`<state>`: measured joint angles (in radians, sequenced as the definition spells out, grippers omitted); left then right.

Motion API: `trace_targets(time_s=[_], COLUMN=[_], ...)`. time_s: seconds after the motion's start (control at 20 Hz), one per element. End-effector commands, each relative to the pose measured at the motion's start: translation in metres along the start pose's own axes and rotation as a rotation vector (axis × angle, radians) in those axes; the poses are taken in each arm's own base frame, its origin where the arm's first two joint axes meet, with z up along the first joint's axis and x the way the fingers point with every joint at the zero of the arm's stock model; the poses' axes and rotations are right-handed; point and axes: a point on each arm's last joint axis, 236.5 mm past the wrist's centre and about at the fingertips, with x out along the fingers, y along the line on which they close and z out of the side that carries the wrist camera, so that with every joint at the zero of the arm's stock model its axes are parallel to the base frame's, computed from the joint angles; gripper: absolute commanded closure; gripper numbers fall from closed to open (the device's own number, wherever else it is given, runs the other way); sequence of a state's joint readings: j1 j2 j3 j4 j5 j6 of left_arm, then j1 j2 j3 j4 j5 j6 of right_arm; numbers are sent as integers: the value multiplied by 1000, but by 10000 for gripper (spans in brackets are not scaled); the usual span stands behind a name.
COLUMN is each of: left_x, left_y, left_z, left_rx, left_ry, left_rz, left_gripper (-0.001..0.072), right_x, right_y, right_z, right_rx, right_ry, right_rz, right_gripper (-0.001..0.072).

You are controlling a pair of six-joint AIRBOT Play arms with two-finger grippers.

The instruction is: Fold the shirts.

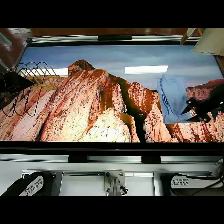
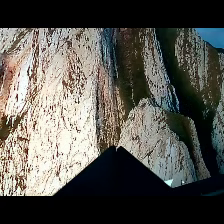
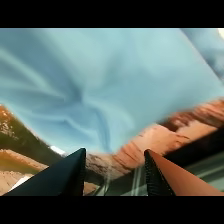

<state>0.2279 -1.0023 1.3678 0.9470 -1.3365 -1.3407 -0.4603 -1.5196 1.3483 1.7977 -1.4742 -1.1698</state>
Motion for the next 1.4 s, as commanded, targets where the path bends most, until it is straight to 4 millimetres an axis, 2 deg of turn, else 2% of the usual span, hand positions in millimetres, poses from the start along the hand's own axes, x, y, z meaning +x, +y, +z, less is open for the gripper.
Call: trace_targets(time_s=[0.0, 0.05, 0.1, 0.15, 0.2, 0.25, 0.3, 0.35, 0.4, 0.45, 0.5, 0.55, 0.6, 0.65, 0.75, 1.05, 1.35], left_x=[6, 15, 25, 40, 54, 69, 84, 100, 116, 129, 138, 143, 147, 149, 151, 153, 150], left_y=[10, 16, 22, 29, 36, 42, 47, 47, 44, 43, 46, 48, 46, 44, 37, 34, 33], left_z=[17, 19, 18, 14, 9, 1, -6, -20, -37, -57, -76, -91, -101, -103, -95, -89, -93], left_rx=[48, 83, 130, 180, 225, 281, 317, 355, 374, 352, 311, 283, 267, 258, 258, 258, 252], left_ry=[-59, -55, -27, 26, 87, 164, 233, 319, 407, 491, 567, 630, 670, 674, 624, 593, 610], left_rz=[45, 82, 128, 192, 263, 346, 416, 455, 453, 455, 469, 463, 448, 431, 411, 405, 402], left_gripper=[679, 680, 681, 680, 681, 680, 678, 651, 419, 139, 83, 84, 92, 92, 92, 92, 92], right_x=[-133, -191, -252, -292, -303, -282, -233, -179, -125, -83, -52, -30, -16, -7, 0, 1, 1], right_y=[19, 46, 80, 112, 143, 163, 173, 174, 174, 175, 177, 180, 182, 184, 186, 189, 189], right_z=[46, 62, 65, 53, 29, 5, -20, -44, -72, -99, -122, -137, -144, -148, -154, -159, -159], right_rx=[-36, -76, -159, -264, -382, -478, -563, -638, -735, -819, -872, -898, -913, -924, -941, -944, -944], right_ry=[-420, -633, -847, -992, -1040, -979, -833, -661, -473, -313, -183, -103, -66, -47, -33, -21, -20], right_rz=[100, 202, 306, 371, 396, 360, 255, 142, 49, -3, -34, -53, -72, -84, -93, -78, -78], right_gripper=[227, 227, 227, 228, 229, 229, 228, 210, 210, 209, 209, 209, 209, 209, 210, 210, 210])
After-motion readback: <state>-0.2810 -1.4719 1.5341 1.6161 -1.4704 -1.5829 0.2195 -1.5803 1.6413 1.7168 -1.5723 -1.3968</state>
